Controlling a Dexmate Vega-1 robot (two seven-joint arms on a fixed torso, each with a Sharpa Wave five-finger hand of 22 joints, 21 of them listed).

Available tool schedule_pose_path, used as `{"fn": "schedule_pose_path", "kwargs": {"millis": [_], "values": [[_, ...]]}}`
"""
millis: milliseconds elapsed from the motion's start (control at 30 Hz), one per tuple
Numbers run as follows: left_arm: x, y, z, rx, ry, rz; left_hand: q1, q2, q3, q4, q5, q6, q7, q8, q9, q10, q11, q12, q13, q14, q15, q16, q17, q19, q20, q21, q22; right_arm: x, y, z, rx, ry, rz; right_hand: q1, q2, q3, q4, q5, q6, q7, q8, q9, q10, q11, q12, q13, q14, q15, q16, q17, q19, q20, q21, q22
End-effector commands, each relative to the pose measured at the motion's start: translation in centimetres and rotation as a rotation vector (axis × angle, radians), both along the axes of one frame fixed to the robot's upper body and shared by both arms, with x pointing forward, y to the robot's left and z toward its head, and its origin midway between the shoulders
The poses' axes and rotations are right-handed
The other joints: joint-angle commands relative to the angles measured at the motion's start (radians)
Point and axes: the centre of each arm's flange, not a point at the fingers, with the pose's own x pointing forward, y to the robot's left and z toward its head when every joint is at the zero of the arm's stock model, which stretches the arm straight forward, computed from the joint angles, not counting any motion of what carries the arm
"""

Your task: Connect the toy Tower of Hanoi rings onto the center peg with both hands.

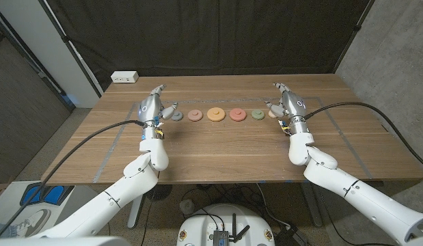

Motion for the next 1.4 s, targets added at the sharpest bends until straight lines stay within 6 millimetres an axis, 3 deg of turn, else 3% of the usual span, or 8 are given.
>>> {"fn": "schedule_pose_path", "kwargs": {"millis": [33,200,433,567,900,1267,1400], "values": [[0.4,-0.3,1.0,0.102,0.124,-0.019,0.007,0.010,-0.005,-0.002,0.001,0.004,-0.002,0.004,0.004,-0.008,0.007,-0.006,0.004,-0.003,-0.004,0.007,0.001,-0.011,-0.074,0.006,-0.002,-0.8,0.9,0.5,-0.061,0.088,-0.108,0.007,-0.006,-0.007,0.003,-0.004,0.019,0.003,0.008,0.002,0.009,0.002,0.008,0.009,-0.006,-0.083,0.001,-0.005,-0.008,-0.031,0.006,-0.002],[0.5,-0.1,1.9,0.155,0.186,-0.014,0.014,0.014,-0.011,-0.004,0.003,-0.008,0.003,-0.001,0.005,-0.026,0.024,-0.015,0.007,-0.017,-0.004,0.006,-0.008,-0.022,-0.070,0.008,-0.005,-1.2,1.3,1.4,-0.090,0.161,-0.148,-0.011,0.001,-0.028,0.013,-0.003,0.032,0.008,0.016,0.013,0.023,-0.009,0.019,0.029,-0.006,-0.083,0.009,-0.016,-0.019,-0.030,0.020,-0.004],[0.6,0.0,2.8,0.178,0.233,-0.017,0.021,0.022,-0.018,-0.004,0.006,0.006,0.017,0.005,0.007,-0.008,0.036,-0.009,0.011,-0.022,-0.005,0.011,-0.014,-0.024,-0.066,0.015,-0.008,-1.2,1.1,1.7,-0.081,0.224,-0.143,-0.007,0.008,-0.033,0.010,0.002,0.008,0.012,0.009,0.018,0.031,-0.013,0.024,0.043,-0.009,-0.083,0.015,-0.018,-0.025,-0.030,0.029,-0.003],[0.9,0.2,3.4,0.176,0.304,-0.048,0.026,0.026,-0.022,-0.005,0.008,0.001,0.022,0.002,0.007,-0.014,0.046,-0.012,0.013,-0.022,-0.005,0.018,-0.013,-0.026,-0.063,0.019,-0.010,-1.2,1.2,2.1,-0.091,0.279,-0.152,-0.004,0.014,-0.039,0.009,0.009,0.007,-0.009,0.008,0.018,0.031,-0.044,0.024,0.055,-0.023,-0.083,0.010,-0.032,-0.037,-0.030,0.034,-0.008],[1.0,0.4,4.6,0.207,0.376,-0.045,0.033,0.033,-0.030,-0.004,0.010,-0.015,0.037,-0.005,0.007,-0.027,0.067,-0.018,0.018,-0.036,-0.004,0.020,-0.022,-0.038,-0.050,0.026,-0.014,-1.3,1.7,3.0,-0.126,0.372,-0.151,-0.004,0.016,-0.053,0.007,0.018,-0.001,-0.001,0.005,0.019,0.008,-0.026,0.014,0.071,-0.057,-0.083,-0.004,-0.061,-0.063,-0.030,0.039,-0.017],[0.8,0.9,5.4,0.223,0.437,-0.046,0.035,0.040,-0.038,-0.002,0.011,0.000,0.041,0.000,0.007,-0.015,0.066,-0.014,0.021,-0.040,-0.004,0.026,-0.029,-0.038,-0.052,0.035,-0.018,-1.7,2.8,3.4,-0.185,0.435,-0.191,0.003,0.027,-0.067,0.006,0.029,0.002,-0.004,0.007,0.022,0.014,-0.040,0.016,0.090,-0.078,-0.083,0.001,-0.085,-0.084,-0.031,0.054,-0.027],[0.7,0.9,5.5,0.233,0.458,-0.051,0.037,0.045,-0.045,-0.002,0.012,0.016,0.043,0.004,0.006,0.010,0.053,-0.005,0.025,-0.027,-0.004,0.042,-0.026,-0.022,-0.065,0.049,-0.022,-1.8,2.9,3.5,-0.204,0.472,-0.181,0.005,0.028,-0.068,0.005,0.030,0.004,-0.003,0.008,0.023,0.013,-0.038,0.015,0.092,-0.080,-0.083,0.002,-0.087,-0.086,-0.031,0.056,-0.029]]}}
